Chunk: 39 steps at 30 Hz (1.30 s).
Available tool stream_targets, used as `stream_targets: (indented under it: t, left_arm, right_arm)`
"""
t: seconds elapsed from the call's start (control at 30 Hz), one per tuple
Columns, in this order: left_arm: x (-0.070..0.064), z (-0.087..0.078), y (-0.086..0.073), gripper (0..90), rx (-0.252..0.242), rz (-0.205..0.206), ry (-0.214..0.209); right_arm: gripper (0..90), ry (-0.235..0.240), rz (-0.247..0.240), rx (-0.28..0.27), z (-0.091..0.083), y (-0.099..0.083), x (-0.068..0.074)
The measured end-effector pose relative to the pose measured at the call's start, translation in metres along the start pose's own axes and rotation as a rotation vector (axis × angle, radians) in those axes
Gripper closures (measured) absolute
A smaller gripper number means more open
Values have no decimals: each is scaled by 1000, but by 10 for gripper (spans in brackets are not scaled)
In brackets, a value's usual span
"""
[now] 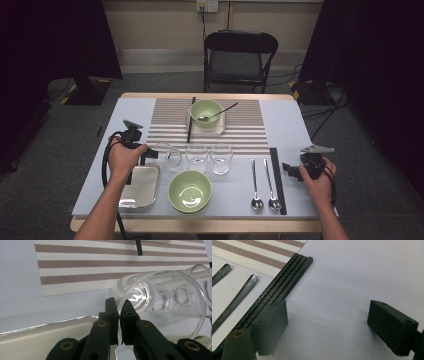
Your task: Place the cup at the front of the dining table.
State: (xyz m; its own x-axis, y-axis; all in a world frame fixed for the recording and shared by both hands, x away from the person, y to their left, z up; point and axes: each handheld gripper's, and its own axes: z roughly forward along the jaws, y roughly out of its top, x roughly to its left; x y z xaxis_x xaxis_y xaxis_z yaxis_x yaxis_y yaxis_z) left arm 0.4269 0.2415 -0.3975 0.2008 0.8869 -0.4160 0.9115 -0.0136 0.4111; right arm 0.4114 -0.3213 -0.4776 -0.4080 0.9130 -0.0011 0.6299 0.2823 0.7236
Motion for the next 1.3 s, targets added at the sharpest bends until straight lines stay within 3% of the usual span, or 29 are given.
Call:
stream_targets:
  t: [0.27, 0.57, 1.3]
  left_arm:
    - [2, -5, 2, 866, -13, -11, -20]
    - [2, -9, 5, 866, -14, -9, -5]
    - [2, -16, 17, 866, -15, -25, -12]
  right_arm:
    - [153, 0, 0, 0, 0, 0, 0]
    - [153, -1, 0, 1, 0, 0, 0]
    - [153, 0, 0, 0, 0, 0, 0]
